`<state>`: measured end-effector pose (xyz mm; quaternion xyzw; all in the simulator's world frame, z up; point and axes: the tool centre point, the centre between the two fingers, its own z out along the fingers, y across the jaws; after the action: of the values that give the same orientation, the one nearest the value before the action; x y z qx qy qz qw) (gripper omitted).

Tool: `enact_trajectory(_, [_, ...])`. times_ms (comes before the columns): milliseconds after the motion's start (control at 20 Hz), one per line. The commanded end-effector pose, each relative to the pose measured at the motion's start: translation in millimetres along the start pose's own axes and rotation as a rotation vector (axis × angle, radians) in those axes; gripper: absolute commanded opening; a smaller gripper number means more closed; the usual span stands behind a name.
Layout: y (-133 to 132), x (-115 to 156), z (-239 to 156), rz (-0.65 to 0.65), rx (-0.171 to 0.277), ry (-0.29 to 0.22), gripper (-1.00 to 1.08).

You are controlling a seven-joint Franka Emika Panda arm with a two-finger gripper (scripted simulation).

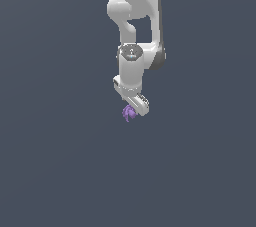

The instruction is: Pick up the object and move it to a goal position.

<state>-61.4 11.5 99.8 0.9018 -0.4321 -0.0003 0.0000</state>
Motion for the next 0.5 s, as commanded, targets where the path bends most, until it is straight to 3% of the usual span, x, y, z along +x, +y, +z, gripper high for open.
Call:
enact_trajectory(0, [0.0,0.0,1.2,0.0,0.0,0.0,1.0])
enact_trajectory(450, [1.2,-0.5,36.0,0.004,0.0,0.0,1.0])
